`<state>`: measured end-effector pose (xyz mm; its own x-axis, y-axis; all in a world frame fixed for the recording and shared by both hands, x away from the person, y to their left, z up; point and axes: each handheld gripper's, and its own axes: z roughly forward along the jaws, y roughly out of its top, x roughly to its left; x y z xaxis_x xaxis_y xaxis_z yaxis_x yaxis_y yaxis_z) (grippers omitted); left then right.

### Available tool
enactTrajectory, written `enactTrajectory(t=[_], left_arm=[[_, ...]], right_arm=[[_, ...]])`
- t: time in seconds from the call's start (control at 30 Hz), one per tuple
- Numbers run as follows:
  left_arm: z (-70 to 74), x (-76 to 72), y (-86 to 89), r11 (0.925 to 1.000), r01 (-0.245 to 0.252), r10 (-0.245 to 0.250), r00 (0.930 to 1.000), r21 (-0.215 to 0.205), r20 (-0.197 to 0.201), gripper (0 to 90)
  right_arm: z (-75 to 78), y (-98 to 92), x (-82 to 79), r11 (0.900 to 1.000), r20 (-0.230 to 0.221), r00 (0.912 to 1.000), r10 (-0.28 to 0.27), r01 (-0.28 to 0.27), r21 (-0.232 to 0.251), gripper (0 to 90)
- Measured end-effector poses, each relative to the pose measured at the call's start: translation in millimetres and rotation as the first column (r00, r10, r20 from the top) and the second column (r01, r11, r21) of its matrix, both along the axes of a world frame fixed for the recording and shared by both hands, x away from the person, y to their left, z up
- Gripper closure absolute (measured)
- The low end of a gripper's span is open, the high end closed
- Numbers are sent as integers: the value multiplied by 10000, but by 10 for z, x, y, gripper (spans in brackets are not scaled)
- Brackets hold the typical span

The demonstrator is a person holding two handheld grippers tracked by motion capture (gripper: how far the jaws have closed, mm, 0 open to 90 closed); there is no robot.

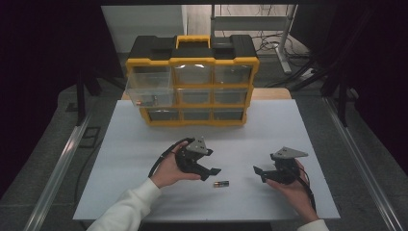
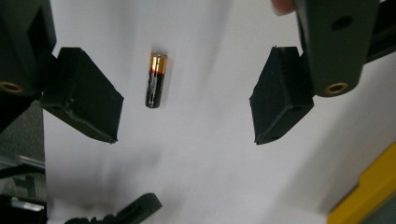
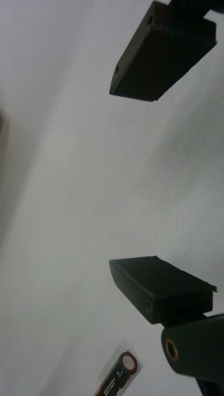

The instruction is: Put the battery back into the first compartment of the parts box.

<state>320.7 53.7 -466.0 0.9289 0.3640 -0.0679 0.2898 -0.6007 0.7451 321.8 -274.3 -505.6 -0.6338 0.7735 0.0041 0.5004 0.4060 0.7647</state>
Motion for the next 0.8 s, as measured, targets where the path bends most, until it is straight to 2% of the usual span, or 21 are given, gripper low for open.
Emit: enactTrajectory(t=[0.5,0.67,0.8], left_arm=[[-144,-13,-188,9970,537,-519,9981,565,-336,254],[-212,-13,-274,9922,750,-710,9965,993,-431,259],[-273,-10,-331,9853,1049,-974,9934,1349,-611,276]], right_arm=[[8,-10,2,10000,24,10000,-17,17,89,142],[7,-9,2,10000,28,10000,-11,10,76,142],[6,-8,2,10000,26,10000,-7,7,72,142]])
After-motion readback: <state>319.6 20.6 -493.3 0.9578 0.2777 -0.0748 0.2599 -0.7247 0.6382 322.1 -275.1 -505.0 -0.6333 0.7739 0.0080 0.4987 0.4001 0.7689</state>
